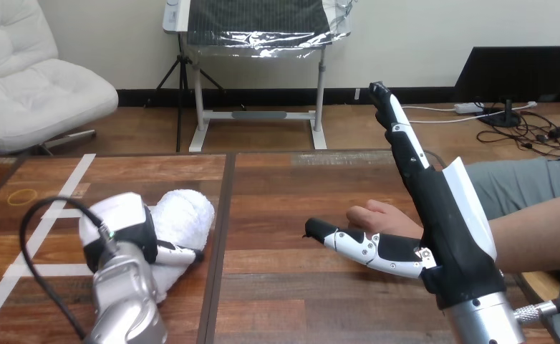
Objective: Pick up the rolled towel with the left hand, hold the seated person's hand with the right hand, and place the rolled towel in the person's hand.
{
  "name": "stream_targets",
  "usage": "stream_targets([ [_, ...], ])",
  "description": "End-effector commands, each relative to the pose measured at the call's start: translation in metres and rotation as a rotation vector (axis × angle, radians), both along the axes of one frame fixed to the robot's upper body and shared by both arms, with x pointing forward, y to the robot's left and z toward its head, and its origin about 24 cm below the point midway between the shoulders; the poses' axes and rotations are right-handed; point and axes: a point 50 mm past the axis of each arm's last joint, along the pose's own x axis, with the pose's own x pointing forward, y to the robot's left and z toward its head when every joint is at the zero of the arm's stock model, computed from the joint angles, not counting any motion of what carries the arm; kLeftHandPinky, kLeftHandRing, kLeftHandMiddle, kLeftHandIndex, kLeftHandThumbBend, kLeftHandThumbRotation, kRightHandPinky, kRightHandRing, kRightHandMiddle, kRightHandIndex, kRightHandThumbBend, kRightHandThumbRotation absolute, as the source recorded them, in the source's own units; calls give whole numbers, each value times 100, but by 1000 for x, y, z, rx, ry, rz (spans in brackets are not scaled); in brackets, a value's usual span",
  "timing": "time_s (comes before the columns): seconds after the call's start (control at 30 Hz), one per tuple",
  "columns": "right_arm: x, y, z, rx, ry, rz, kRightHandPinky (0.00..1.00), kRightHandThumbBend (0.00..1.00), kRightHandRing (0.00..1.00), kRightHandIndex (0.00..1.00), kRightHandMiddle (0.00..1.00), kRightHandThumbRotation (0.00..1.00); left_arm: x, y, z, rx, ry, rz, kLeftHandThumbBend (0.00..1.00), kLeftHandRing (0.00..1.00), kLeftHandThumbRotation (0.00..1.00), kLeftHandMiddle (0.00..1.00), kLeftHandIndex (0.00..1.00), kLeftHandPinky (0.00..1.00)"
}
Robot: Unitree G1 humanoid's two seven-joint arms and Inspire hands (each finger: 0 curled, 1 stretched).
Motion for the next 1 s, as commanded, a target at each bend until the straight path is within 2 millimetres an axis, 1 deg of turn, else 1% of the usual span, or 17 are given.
stream_targets([
  [0.0,2,2,20,7,-92,15,100,69,100,100,100,0,-1,5,-7,73,44,16,80,22,22,34,68,14],
  [0.17,2,2,20,9,-94,14,100,69,100,100,100,0,-4,7,-13,76,1,16,78,21,9,34,67,13],
  [0.2,2,1,20,10,-94,14,100,69,100,100,100,0,-4,7,-13,73,-10,16,77,21,6,34,65,13],
  [0.27,1,1,20,12,-92,14,100,69,100,100,100,0,-5,8,-14,70,-23,17,77,21,4,34,64,13],
  [0.43,1,1,20,10,-89,10,100,69,100,100,100,0,-6,10,-16,65,-38,15,75,21,1,35,60,13],
  [0.6,1,1,20,21,-90,14,100,69,100,100,100,0,-9,12,-17,35,-108,-1,74,25,0,38,56,16],
  [0.97,0,1,20,40,-86,19,100,68,100,100,100,0,-15,16,-20,-55,-242,-25,73,31,0,43,54,22],
])
